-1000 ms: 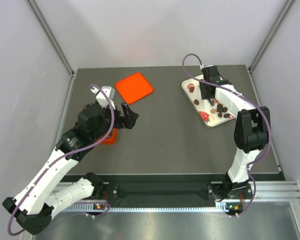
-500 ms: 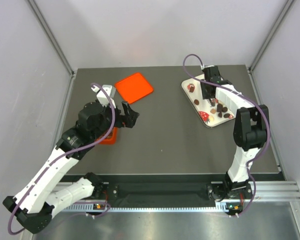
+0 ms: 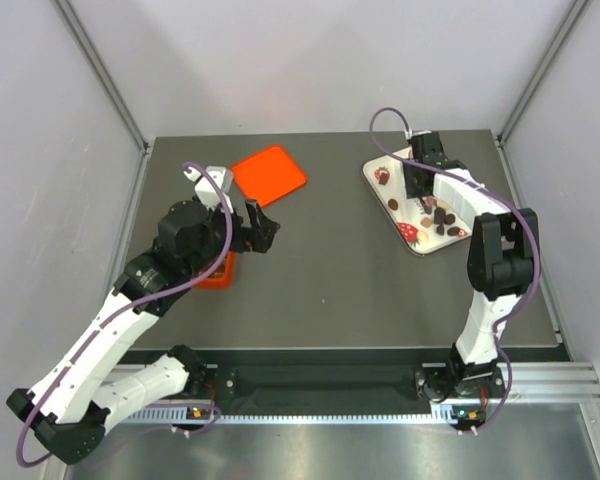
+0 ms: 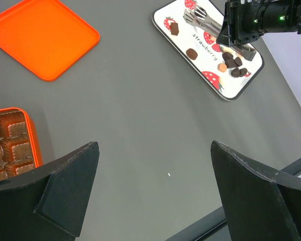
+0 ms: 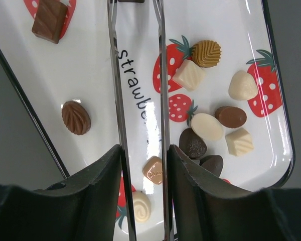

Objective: Pack the chocolate

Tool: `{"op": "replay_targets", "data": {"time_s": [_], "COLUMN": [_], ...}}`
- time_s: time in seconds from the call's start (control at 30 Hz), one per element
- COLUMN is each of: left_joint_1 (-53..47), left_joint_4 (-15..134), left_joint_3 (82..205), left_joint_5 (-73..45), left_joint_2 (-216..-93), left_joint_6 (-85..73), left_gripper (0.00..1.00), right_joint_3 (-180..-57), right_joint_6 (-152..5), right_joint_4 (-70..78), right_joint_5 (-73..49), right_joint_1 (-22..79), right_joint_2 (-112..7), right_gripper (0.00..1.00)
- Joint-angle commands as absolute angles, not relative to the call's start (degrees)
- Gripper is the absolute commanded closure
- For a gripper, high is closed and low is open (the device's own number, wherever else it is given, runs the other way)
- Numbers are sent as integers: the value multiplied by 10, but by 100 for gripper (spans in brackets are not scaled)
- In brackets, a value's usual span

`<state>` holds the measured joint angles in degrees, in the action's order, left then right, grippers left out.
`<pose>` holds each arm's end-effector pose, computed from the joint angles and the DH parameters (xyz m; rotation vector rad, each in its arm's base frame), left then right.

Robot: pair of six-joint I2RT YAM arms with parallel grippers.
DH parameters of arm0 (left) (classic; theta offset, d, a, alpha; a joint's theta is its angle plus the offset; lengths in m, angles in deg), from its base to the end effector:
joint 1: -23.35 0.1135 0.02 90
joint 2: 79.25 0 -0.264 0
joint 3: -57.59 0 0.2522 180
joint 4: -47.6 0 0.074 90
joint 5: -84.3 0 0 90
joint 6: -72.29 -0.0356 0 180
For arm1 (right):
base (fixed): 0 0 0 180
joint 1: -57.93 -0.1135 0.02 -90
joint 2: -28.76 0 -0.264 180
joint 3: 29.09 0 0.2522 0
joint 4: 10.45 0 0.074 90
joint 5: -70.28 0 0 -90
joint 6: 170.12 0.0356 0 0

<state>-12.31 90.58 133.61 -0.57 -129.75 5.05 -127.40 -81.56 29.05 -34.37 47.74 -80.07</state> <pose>0.1514 -0.1047 0.3930 0.1530 1.9149 -0.6124 0.4178 0.0659 0.2342 -0.1325 2.4166 -0.2428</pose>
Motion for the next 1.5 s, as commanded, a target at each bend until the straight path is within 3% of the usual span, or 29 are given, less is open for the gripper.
{"op": "replay_targets", "data": {"time_s": [0.0, 0.43, 0.7, 1.03, 1.2, 1.47], "left_joint_1": [-122, -122, -122, -122, -122, -122], "left_joint_4": [891, 935, 984, 1010, 1002, 967], "left_joint_3": [1360, 1435, 1542, 1605, 1643, 1650], "left_joint_5": [-10, 15, 20, -5, -26, -32], "left_joint_2": [-1297, -1338, -1402, -1393, -1358, -1290], "left_joint_6": [46, 23, 30, 74, 87, 115], "left_gripper": [2, 3, 4, 5, 5, 5], "right_joint_3": [-1310, -1308, -1291, -1286, -1276, -1251], "right_joint_6": [-811, -805, -778, -732, -675, -586], "right_joint_4": [258, 275, 299, 319, 294, 153], "right_joint_5": [-331, -314, -310, -259, -212, -201], "right_joint_1": [489, 491, 491, 472, 396, 181], "right_joint_2": [-806, -772, -716, -644, -612, -620], "right_gripper": [60, 69, 69, 70, 71, 70]}}
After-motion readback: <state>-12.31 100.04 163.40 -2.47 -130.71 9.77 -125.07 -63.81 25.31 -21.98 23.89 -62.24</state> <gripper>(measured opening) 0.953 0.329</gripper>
